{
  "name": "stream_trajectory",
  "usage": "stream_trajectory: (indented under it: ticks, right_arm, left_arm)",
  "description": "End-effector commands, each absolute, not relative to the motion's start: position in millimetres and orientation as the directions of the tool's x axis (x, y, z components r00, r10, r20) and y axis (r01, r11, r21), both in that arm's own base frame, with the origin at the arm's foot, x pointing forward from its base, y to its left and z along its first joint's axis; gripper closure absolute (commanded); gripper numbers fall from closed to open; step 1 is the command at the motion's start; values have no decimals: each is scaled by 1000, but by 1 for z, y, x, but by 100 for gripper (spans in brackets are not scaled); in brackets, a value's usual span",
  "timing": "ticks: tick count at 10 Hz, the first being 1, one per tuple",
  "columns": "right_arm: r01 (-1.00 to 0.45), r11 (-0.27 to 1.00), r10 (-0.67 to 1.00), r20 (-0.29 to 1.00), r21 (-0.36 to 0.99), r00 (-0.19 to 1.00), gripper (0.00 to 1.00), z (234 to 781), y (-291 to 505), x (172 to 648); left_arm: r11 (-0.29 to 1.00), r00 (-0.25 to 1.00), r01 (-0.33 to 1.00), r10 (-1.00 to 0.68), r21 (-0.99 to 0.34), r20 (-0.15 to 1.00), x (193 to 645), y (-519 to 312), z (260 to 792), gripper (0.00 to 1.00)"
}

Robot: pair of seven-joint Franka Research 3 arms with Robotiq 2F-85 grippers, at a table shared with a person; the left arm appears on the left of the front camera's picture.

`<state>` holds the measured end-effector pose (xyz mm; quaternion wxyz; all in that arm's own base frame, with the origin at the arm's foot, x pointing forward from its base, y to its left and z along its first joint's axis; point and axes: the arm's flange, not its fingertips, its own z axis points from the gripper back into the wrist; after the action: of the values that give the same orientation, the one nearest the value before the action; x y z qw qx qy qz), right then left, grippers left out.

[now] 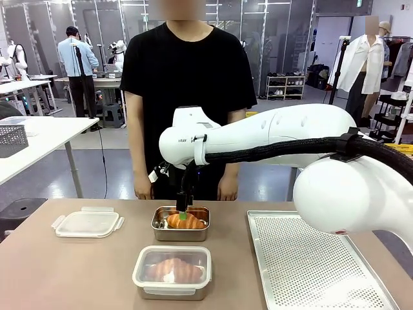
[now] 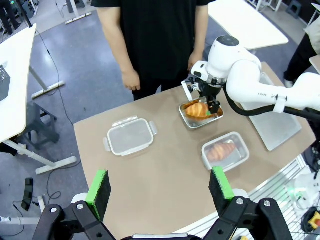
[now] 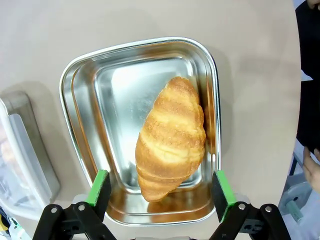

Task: Place the bread into the airtight container.
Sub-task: Pick up a Butter Roll and place it into an empty Airtight Container.

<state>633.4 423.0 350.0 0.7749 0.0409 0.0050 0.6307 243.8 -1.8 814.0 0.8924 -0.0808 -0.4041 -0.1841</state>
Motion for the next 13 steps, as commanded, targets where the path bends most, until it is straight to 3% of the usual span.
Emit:
stream_trajectory:
  ticks: [1, 5, 7, 9, 11, 13]
  right_arm:
    - [-977, 201, 978, 49, 64, 205, 0, 352, 424, 633]
    - [-977, 201, 978, 44, 70, 204, 0, 350, 423, 633]
    - [-957, 288, 950, 115, 25, 289, 0, 393, 391, 640]
    - [-952, 298, 936, 173, 68, 306, 0, 442, 344, 634]
    - [-939, 344, 923, 182, 6, 339, 0, 485, 286, 620]
    - [-869, 495, 850, 206, 7, 485, 0, 516, 207, 602]
  left_arm:
    - [918, 603, 395, -271, 15, 750, 243, -1, 816, 0]
    - [918, 603, 395, -271, 15, 750, 243, -1, 816, 0]
    - [918, 603, 395, -271, 15, 750, 243, -1, 816, 0]
    - [918, 603, 395, -271, 15, 750, 243, -1, 816, 0]
    - [918, 603, 395, -271, 15, 750, 243, -1, 816, 0]
    - [918, 603, 395, -271, 15, 750, 243, -1, 816, 0]
